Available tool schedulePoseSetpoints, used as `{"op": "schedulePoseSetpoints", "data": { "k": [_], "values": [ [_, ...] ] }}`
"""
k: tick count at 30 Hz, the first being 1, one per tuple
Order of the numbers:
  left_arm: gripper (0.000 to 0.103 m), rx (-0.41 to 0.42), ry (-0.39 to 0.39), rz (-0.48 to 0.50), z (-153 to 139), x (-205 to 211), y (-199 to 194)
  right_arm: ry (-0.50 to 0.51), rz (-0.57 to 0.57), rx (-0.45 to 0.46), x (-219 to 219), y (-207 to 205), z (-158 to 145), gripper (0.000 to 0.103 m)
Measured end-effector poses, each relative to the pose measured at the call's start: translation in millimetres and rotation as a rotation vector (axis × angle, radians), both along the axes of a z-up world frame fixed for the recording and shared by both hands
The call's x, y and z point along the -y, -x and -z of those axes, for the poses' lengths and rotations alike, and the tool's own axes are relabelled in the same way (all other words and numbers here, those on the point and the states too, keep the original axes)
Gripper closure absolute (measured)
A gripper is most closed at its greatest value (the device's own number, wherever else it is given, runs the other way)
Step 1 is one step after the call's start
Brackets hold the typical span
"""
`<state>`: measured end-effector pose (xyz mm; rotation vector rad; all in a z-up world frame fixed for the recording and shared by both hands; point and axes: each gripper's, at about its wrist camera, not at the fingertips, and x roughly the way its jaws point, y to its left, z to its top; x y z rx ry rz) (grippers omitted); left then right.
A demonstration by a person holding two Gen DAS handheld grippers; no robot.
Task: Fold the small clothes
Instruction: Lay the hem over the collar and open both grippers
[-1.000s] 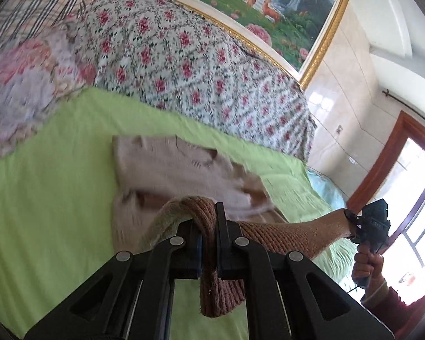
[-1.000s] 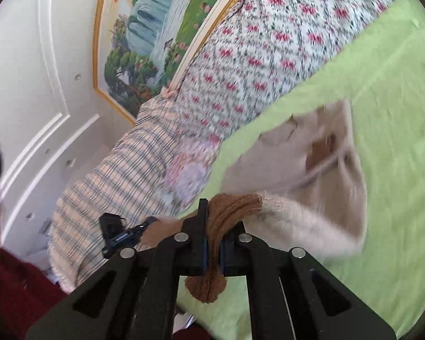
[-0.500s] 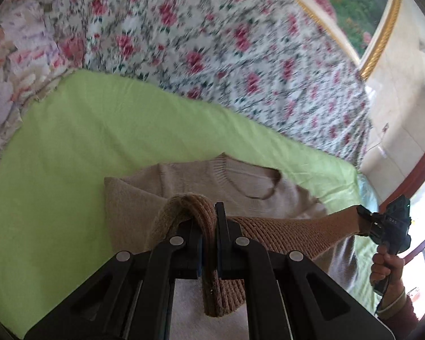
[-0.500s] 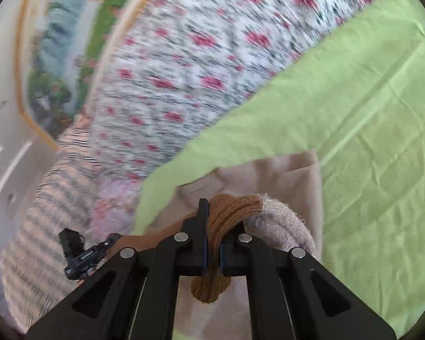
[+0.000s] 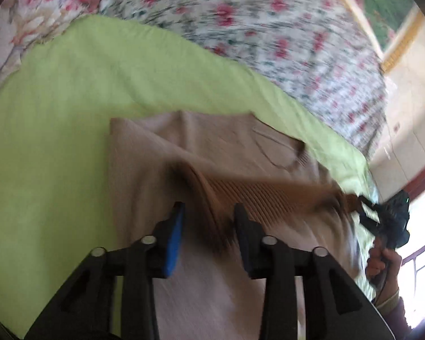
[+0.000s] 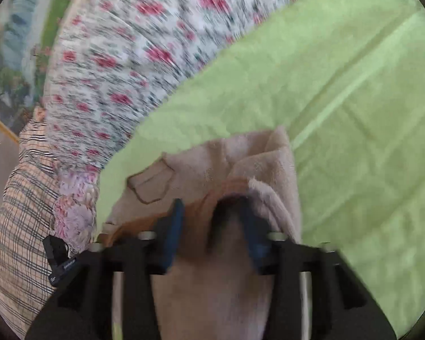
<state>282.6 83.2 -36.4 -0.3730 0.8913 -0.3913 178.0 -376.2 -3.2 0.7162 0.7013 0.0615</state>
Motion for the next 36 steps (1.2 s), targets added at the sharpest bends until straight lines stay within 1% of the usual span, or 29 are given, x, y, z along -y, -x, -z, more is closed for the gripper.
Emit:
{"op": "schedulePoseSetpoints", "data": {
  "k": [2,3,4,5,7,9,10,11,12,13,14,15,16,17,19,21,22,23,25,27,31,33,36],
  "values": [
    [0.062,0.017,-0.009,0.062,-5.4,18.9,22.7,0.025,-0.051,0.036,-19.6,13.7,-8.0,0.055],
    [0.062,0.018,-0.015,0.098,-5.9,31.6,29.3,0.035,-0.106,0.037,-33.8,15.1,-8.4,0.055],
    [0.061,0.017,-0.029,0.143,-5.3,50.1,33.9,0.046,-0.171,0.022,-49.3,12.5,-6.5,0.055],
    [0.061,0.016,-0.040,0.160,-4.8,58.4,34.4,0.069,-0.229,-0.008,-65.4,7.0,-2.6,0.055],
    [0.061,-0.002,-0.092,0.178,0.2,78.7,25.2,0.129,-0.274,-0.070,-83.2,-7.3,6.1,0.055],
    [0.061,-0.023,-0.151,0.146,7.5,81.6,8.3,0.159,-0.256,-0.151,-78.4,-25.6,22.0,0.055],
    [0.062,-0.040,-0.157,0.122,11.0,77.0,-4.8,0.159,-0.215,-0.194,-68.1,-36.2,31.3,0.057],
    [0.062,-0.047,-0.154,0.102,12.1,70.6,-15.4,0.147,-0.170,-0.210,-54.7,-44.3,37.1,0.058],
    [0.062,-0.050,-0.163,0.070,12.3,62.3,-26.3,0.128,-0.119,-0.200,-38.8,-49.9,38.4,0.059],
    [0.066,-0.051,-0.190,0.020,11.6,51.4,-36.5,0.133,-0.071,-0.192,-28.3,-52.2,36.4,0.059],
    [0.067,-0.049,-0.198,-0.012,10.5,41.8,-43.5,0.163,-0.001,-0.186,-17.6,-51.1,31.0,0.059],
    [0.068,-0.046,-0.189,-0.039,9.1,30.6,-46.8,0.186,0.065,-0.177,-10.2,-46.0,24.3,0.057],
    [0.068,-0.049,-0.164,-0.065,7.8,18.3,-46.1,0.179,0.099,-0.158,-5.9,-39.4,18.3,0.057],
    [0.068,-0.058,-0.137,-0.078,6.8,9.8,-42.1,0.133,0.102,-0.117,-4.0,-28.6,12.0,0.057],
    [0.067,-0.056,-0.096,-0.088,4.0,-1.6,-18.2,0.090,0.069,-0.065,-11.5,-6.3,3.3,0.057],
    [0.066,-0.045,-0.079,-0.084,1.4,-3.3,12.8,0.094,0.037,-0.038,-29.4,15.1,-3.0,0.057],
    [0.064,-0.038,-0.050,-0.085,0.6,-4.0,37.1,0.090,0.019,-0.029,-38.7,24.0,-4.2,0.057],
    [0.062,-0.035,-0.027,-0.083,0.2,-1.8,48.7,0.083,0.003,-0.024,-50.2,31.6,-3.7,0.057],
    [0.060,-0.039,0.040,-0.077,-0.1,0.0,86.2,0.059,-0.028,-0.017,-69.7,52.3,-1.2,0.056],
    [0.057,-0.047,0.087,-0.081,-0.8,5.2,116.3,0.046,-0.055,-0.007,-86.5,71.4,2.3,0.055],
    [0.052,-0.082,0.151,-0.083,11.4,17.1,154.6,0.009,-0.089,0.002,-113.0,99.0,11.7,0.052],
    [0.049,-0.108,0.178,-0.083,20.5,19.9,168.7,-0.002,-0.094,-0.004,-121.8,107.4,17.5,0.051],
    [0.048,-0.140,0.203,-0.086,32.0,24.4,181.8,-0.023,-0.106,-0.010,-130.6,118.9,23.3,0.050]
  ]
}}
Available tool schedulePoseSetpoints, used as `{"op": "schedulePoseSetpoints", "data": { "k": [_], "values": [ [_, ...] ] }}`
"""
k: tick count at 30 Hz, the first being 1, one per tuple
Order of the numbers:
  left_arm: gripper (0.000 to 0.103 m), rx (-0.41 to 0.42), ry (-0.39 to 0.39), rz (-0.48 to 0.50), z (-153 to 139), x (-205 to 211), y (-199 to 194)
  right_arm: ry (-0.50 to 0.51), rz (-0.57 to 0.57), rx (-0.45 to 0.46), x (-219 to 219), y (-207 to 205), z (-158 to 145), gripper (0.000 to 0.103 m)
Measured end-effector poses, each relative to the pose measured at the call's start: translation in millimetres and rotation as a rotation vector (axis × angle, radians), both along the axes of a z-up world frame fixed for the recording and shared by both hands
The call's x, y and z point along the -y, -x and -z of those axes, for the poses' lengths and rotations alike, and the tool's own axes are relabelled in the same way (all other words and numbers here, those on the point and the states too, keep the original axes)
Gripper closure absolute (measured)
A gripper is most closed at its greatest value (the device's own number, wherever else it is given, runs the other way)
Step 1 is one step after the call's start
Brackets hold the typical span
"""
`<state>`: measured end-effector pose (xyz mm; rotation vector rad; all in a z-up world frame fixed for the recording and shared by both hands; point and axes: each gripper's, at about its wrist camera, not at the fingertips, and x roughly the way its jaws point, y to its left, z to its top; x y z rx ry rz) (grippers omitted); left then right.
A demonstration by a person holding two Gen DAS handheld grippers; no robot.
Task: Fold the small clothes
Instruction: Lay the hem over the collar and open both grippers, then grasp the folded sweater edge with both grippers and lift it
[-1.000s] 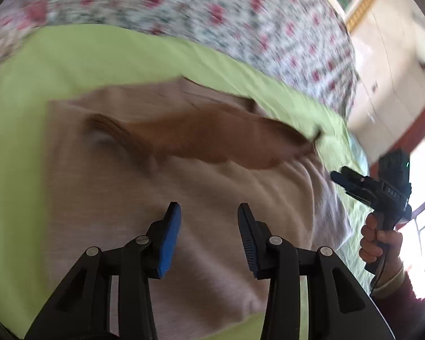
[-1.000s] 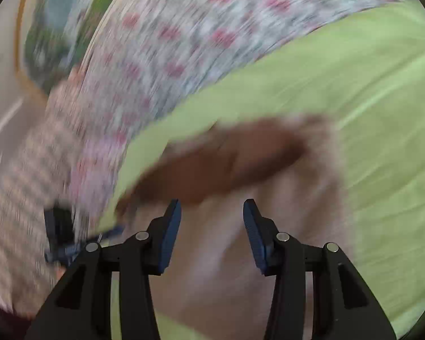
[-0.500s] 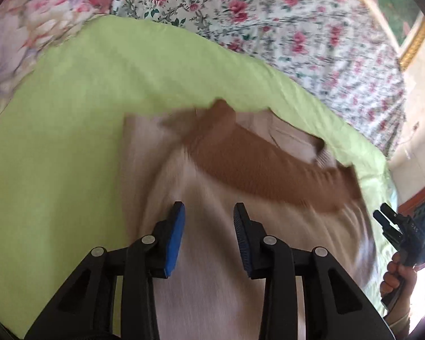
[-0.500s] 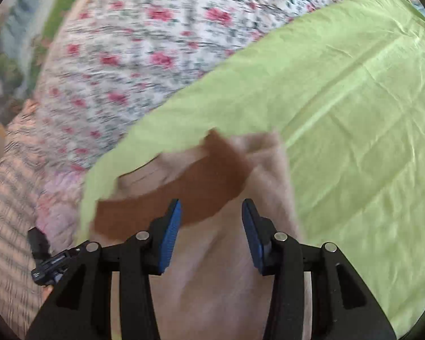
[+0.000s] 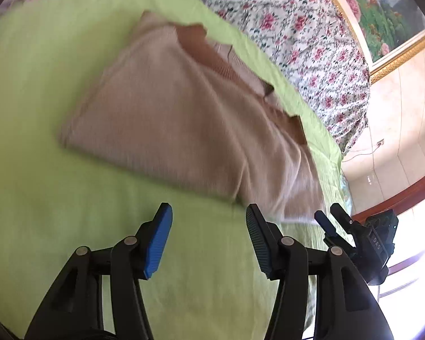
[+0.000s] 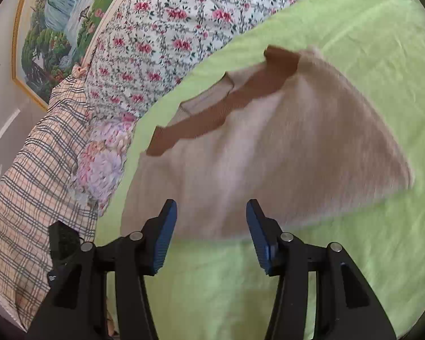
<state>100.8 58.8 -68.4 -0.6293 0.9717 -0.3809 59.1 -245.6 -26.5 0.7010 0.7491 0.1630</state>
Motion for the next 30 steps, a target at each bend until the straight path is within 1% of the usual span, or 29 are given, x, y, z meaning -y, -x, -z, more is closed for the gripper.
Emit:
{"op": "schedulePoseSetpoints", "data": {
  "k": [4,7,9,10,13,16,19,22,24,26,27,28,29,30],
  "values": [
    [0.043,-0.009,0.047,-0.047,10.1,-0.7,12.7,-0.015,-0.006,0.000,-7.8,9.8,1.5,0.048],
    [0.039,-0.002,0.061,-0.063,11.8,1.0,13.0,-0.015,-0.013,0.008,-12.9,15.1,-0.4,0.046],
    [0.039,-0.001,0.066,-0.077,12.6,0.1,11.9,-0.015,-0.017,0.016,-16.8,17.2,-1.8,0.045],
    [0.037,-0.002,0.076,-0.085,13.5,-0.8,11.4,-0.016,-0.022,0.019,-18.2,17.2,-2.3,0.045],
    [0.036,-0.010,0.112,-0.123,17.9,-7.2,8.6,-0.023,-0.030,0.027,-18.9,15.8,-3.2,0.044],
    [0.036,-0.009,0.133,-0.175,19.4,-13.5,-1.2,-0.036,-0.023,0.029,-16.1,13.1,-3.0,0.044],
    [0.036,0.008,0.135,-0.234,21.3,-20.2,-18.9,-0.043,-0.024,0.030,-15.1,10.3,-4.2,0.044],
    [0.035,0.011,0.163,-0.284,22.2,-24.7,-32.1,-0.045,-0.023,0.035,-15.8,10.1,-5.5,0.044],
    [0.035,0.018,0.172,-0.310,22.8,-28.4,-39.7,-0.047,-0.021,0.041,-13.1,8.2,-5.7,0.044],
    [0.037,0.030,0.164,-0.323,22.5,-30.2,-45.5,-0.045,-0.019,0.038,-9.5,3.7,-4.9,0.044],
    [0.045,0.035,0.151,-0.331,22.2,-31.7,-48.1,-0.042,-0.015,0.032,-6.1,0.0,-4.2,0.044],
    [0.059,0.038,0.132,-0.342,22.7,-34.5,-52.3,-0.041,-0.006,0.030,-2.8,-2.7,-3.9,0.044],
    [0.070,0.033,0.128,-0.345,25.5,-36.5,-53.8,-0.041,0.002,0.028,1.0,-4.9,-3.8,0.044],
    [0.091,0.022,0.146,-0.344,30.6,-42.3,-58.2,-0.040,0.006,0.027,4.8,-8.0,-4.2,0.044]
  ]
}}
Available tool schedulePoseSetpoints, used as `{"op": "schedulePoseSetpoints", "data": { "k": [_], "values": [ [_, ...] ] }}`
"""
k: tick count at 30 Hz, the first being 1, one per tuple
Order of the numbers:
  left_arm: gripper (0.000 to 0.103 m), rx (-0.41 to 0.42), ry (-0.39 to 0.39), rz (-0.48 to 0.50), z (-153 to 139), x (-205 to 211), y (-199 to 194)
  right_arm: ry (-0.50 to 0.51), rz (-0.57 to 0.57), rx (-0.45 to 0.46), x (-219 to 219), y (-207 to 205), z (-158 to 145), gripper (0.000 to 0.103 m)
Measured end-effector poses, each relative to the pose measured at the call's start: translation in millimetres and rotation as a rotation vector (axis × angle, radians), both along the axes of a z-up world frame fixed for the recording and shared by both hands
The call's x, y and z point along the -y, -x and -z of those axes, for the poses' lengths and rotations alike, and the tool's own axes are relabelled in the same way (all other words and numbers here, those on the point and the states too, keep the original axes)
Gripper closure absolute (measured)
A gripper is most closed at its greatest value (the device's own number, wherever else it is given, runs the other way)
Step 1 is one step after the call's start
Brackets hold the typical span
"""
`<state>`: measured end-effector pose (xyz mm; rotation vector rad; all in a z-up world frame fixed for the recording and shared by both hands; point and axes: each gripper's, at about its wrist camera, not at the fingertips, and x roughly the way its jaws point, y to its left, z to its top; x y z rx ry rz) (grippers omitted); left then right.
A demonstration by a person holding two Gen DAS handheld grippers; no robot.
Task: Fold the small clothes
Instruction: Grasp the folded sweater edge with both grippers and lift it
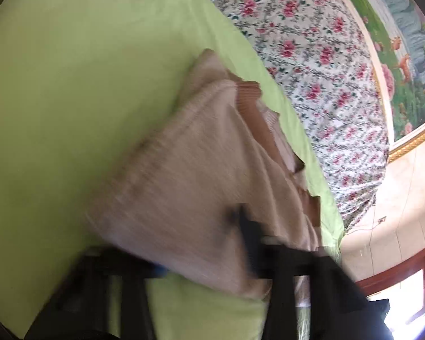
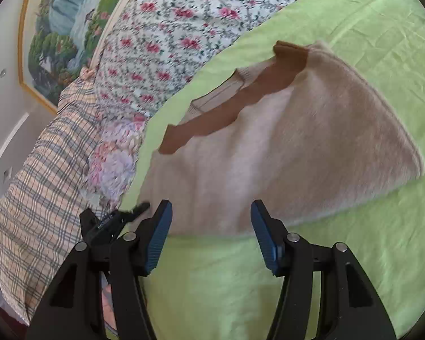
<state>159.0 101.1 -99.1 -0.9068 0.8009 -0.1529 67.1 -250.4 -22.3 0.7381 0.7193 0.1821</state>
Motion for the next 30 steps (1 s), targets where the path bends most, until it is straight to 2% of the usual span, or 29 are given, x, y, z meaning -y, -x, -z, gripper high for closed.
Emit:
{"op": "schedulePoseSetpoints", "data": {
  "k": [2,3,7,9,13,15,16,20,22,26,30],
  "values": [
    [0.096,0.006,0.053,-0.008,5.2,-10.2,-3.5,0.012,-0.003,0.004,7.3,-8.3,-1.6,0.044],
    [0.097,0.012,0.050,-0.009,4.1,-12.2,-2.6,0.019,-0.005,0.004,10.4,-11.6,-2.2,0.044],
    [0.098,0.057,-0.055,0.007,-17.6,-14.9,2.3,0.033,0.004,0.014,26.8,-25.2,-7.0,0.044],
    [0.098,0.077,-0.071,0.018,-24.9,-19.4,5.3,0.031,0.001,0.010,31.9,-30.4,-9.2,0.044],
    [0.097,0.060,-0.120,0.043,-23.0,-12.3,1.8,0.055,-0.015,0.007,34.7,-39.2,-12.2,0.044],
    [0.096,0.064,-0.099,0.048,-21.6,-12.7,-0.5,0.058,-0.025,0.000,35.0,-43.3,-11.9,0.044],
    [0.092,0.064,-0.092,0.051,-21.9,-12.5,-3.2,0.063,-0.031,0.000,34.9,-45.5,-11.7,0.044],
    [0.096,0.081,-0.164,0.067,-32.1,-4.7,-11.0,0.064,-0.068,-0.023,35.1,-58.2,-10.8,0.044],
    [0.097,0.138,-0.236,0.101,-52.3,11.5,-10.3,0.035,-0.089,-0.030,37.1,-65.6,-10.5,0.044],
    [0.097,0.237,-0.321,0.188,-87.9,54.5,-10.3,-0.049,-0.133,-0.049,48.4,-84.4,-9.3,0.044],
    [0.097,0.299,-0.368,0.305,-108.1,111.8,-17.4,-0.187,-0.208,-0.083,63.0,-112.0,-8.5,0.044]
  ]
}}
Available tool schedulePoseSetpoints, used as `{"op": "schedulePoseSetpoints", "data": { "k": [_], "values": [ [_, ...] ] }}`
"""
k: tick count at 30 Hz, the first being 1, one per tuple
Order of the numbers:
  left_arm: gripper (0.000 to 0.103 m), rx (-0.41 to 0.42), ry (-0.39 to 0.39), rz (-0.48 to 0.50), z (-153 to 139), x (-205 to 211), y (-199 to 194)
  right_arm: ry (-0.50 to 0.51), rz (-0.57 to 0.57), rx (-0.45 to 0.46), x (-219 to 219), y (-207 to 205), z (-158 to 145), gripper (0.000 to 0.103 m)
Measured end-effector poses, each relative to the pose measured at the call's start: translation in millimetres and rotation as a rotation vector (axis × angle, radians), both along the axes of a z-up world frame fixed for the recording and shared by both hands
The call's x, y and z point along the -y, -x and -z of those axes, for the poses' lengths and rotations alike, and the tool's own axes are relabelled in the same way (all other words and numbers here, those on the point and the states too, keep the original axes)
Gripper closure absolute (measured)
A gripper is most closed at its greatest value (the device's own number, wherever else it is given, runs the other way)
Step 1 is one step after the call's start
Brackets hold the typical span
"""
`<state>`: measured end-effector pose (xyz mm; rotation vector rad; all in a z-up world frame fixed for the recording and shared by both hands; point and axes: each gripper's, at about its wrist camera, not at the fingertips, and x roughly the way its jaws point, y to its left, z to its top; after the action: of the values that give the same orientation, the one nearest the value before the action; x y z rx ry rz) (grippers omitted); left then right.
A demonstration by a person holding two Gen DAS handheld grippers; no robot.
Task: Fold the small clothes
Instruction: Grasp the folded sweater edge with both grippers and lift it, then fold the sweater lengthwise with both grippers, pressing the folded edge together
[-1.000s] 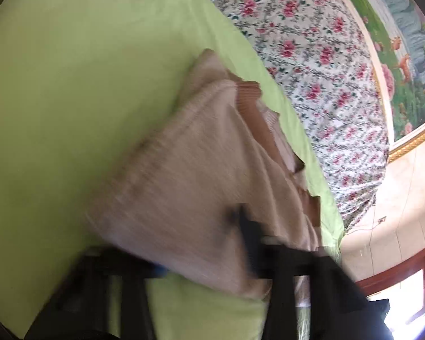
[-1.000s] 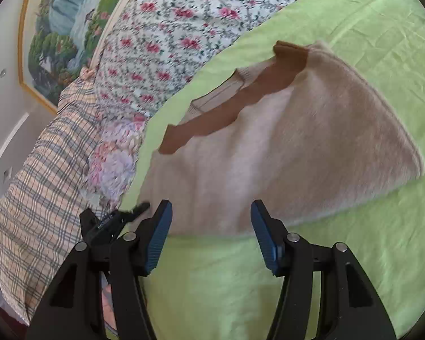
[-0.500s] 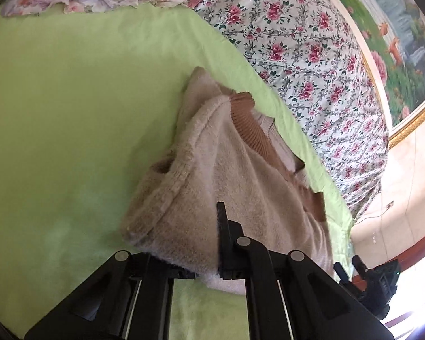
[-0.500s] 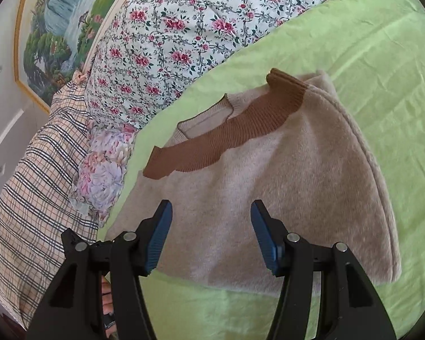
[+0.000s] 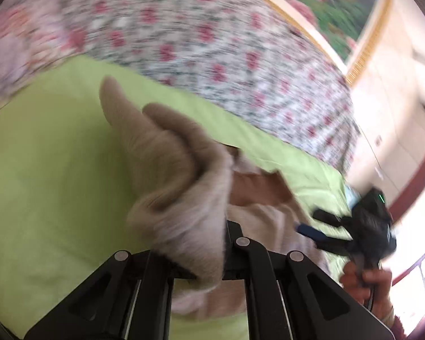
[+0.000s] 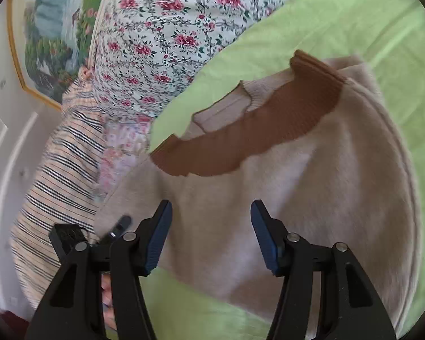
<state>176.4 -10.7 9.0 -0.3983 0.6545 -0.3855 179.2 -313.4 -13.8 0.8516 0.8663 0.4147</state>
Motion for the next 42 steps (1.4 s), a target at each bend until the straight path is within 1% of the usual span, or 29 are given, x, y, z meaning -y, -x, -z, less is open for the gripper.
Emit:
{"op": "schedulePoseSetpoints", "data": {
  "k": [1,2,4,6,7,8,10,11,12,14,15,16,17,18,21,23,25,27,29,31,33,35,38,39,40,41,42],
  "values": [
    [0.097,-0.001,-0.010,0.036,-1.4,16.9,-2.3,-0.023,-0.022,-0.007,0.8,-7.1,-0.5,0.038],
    [0.097,-0.006,-0.017,0.068,-0.3,31.4,-3.7,-0.048,-0.056,-0.009,-0.7,-17.8,-2.6,0.028],
    [0.097,-0.017,-0.051,0.137,5.3,62.6,-4.7,-0.104,-0.120,0.004,-4.1,-31.9,-3.1,0.019],
    [0.097,-0.039,-0.098,0.195,16.9,91.1,-3.9,-0.159,-0.171,-0.005,-9.3,-51.9,1.0,0.018],
    [0.097,-0.051,-0.108,0.212,22.2,99.2,-4.0,-0.169,-0.191,-0.014,-12.4,-59.9,4.2,0.016],
    [0.097,-0.064,-0.108,0.227,27.7,105.5,-3.8,-0.168,-0.208,-0.035,-16.6,-69.0,9.4,0.015],
    [0.097,-0.086,-0.107,0.245,37.7,112.9,-3.0,-0.133,-0.202,-0.095,-24.0,-85.3,24.1,0.015],
    [0.097,-0.093,-0.112,0.248,40.4,114.8,-2.8,-0.117,-0.199,-0.105,-26.8,-91.1,29.7,0.019],
    [0.097,-0.099,-0.113,0.255,42.5,116.5,-2.4,-0.087,-0.187,-0.114,-28.9,-96.9,34.5,0.025],
    [0.097,-0.098,-0.124,0.258,42.1,118.2,-1.8,-0.038,-0.144,-0.142,-25.3,-104.9,40.6,0.062],
    [0.097,-0.098,-0.132,0.259,40.8,120.5,-2.0,-0.034,-0.124,-0.143,-20.8,-108.4,42.1,0.072],
    [0.097,-0.095,-0.140,0.264,37.9,123.8,-1.5,-0.043,-0.117,-0.137,-17.5,-110.2,41.3,0.086],
    [0.097,-0.088,-0.142,0.265,33.7,128.2,-3.2,-0.049,-0.109,-0.123,-13.3,-109.1,37.5,0.086],
    [0.097,-0.081,-0.143,0.264,30.3,130.6,-3.4,-0.040,-0.106,-0.089,-10.1,-105.2,28.6,0.087],
    [0.097,-0.047,-0.123,0.283,15.3,149.4,-0.8,0.032,-0.088,-0.004,4.5,-91.0,-2.3,0.087],
    [0.097,-0.032,-0.107,0.306,8.8,164.4,-0.2,0.060,-0.073,0.029,21.4,-85.4,-18.1,0.087],
    [0.097,-0.034,-0.089,0.332,5.5,186.7,-1.9,0.123,-0.067,0.046,38.6,-78.8,-29.1,0.087],
    [0.097,-0.047,-0.087,0.350,9.6,208.1,-3.8,0.183,-0.063,0.047,55.6,-71.0,-24.2,0.087],
    [0.097,-0.083,-0.088,0.372,23.2,226.0,-7.5,0.196,-0.045,0.012,69.0,-66.2,-10.7,0.087],
    [0.096,-0.126,-0.086,0.394,39.2,237.6,-11.2,0.216,-0.027,-0.035,81.8,-61.8,7.2,0.087],
    [0.096,-0.156,-0.101,0.398,51.0,244.2,-13.6,0.239,-0.029,-0.058,86.0,-59.6,19.1,0.087],
    [0.096,-0.160,-0.109,0.400,57.2,246.9,-15.1,0.263,-0.033,-0.053,85.4,-60.1,23.9,0.087],
    [0.094,-0.160,-0.112,0.412,55.5,247.9,-16.2,0.322,-0.039,-0.034,81.8,-61.9,22.5,0.085],
    [0.088,-0.163,-0.114,0.417,55.1,246.5,-14.2,0.355,-0.034,-0.031,79.8,-60.9,20.4,0.084],
    [0.082,-0.169,-0.111,0.433,54.0,245.6,-12.8,0.385,-0.025,-0.032,78.3,-58.9,18.2,0.076],
    [0.078,-0.177,-0.110,0.449,52.7,243.7,-10.0,0.417,-0.012,-0.031,77.0,-54.9,15.2,0.072],
    [0.073,-0.181,-0.109,0.458,51.9,241.5,-7.8,0.437,-0.004,-0.027,78.1,-49.2,12.7,0.071]
  ]
}}
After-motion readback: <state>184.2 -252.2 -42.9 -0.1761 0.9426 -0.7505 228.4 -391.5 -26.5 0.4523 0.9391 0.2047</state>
